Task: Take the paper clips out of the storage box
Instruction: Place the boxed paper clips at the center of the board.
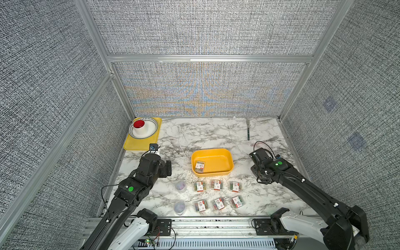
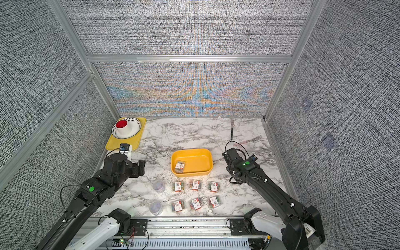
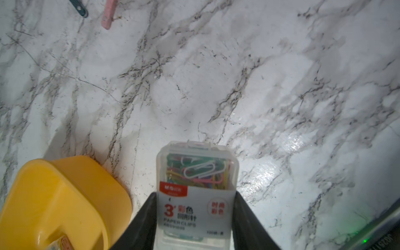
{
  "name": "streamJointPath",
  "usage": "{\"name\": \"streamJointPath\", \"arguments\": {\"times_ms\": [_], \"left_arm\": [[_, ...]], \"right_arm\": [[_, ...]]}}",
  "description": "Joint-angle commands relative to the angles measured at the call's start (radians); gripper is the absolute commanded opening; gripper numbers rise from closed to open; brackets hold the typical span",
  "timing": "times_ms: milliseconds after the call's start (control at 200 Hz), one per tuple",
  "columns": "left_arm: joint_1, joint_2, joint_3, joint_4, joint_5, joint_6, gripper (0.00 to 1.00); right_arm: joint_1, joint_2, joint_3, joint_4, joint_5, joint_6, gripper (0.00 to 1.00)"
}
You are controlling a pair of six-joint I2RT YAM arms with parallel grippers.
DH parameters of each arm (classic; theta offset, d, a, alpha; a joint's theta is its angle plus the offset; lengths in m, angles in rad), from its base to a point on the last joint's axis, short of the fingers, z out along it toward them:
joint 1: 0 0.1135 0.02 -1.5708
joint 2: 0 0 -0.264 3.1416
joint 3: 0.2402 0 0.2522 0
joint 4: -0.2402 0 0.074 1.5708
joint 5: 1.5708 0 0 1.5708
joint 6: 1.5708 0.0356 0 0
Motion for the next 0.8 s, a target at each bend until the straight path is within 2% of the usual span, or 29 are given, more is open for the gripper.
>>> {"name": "streamJointPath", "arguments": {"times_ms": [0,305,796], "left_arm": [[0.001,0.005,-0.001,0.014,-0.009,-0.002,0.89],[0.001,0.009,0.0,0.015,-0.005,-0.003,0.89],[0.001,0.007,0.0,0.016,-0.003,-0.002,0.89]], "right_arm": [[-0.005,-0.004,-0.059,0.061,-0.062,0.082,0.39],[-0.006,-0.013,-0.182,0.154,-0.17,0.16,0.39],[-0.007,0.017,-0.236,0.23,-0.199,0.214,0.42]]}}
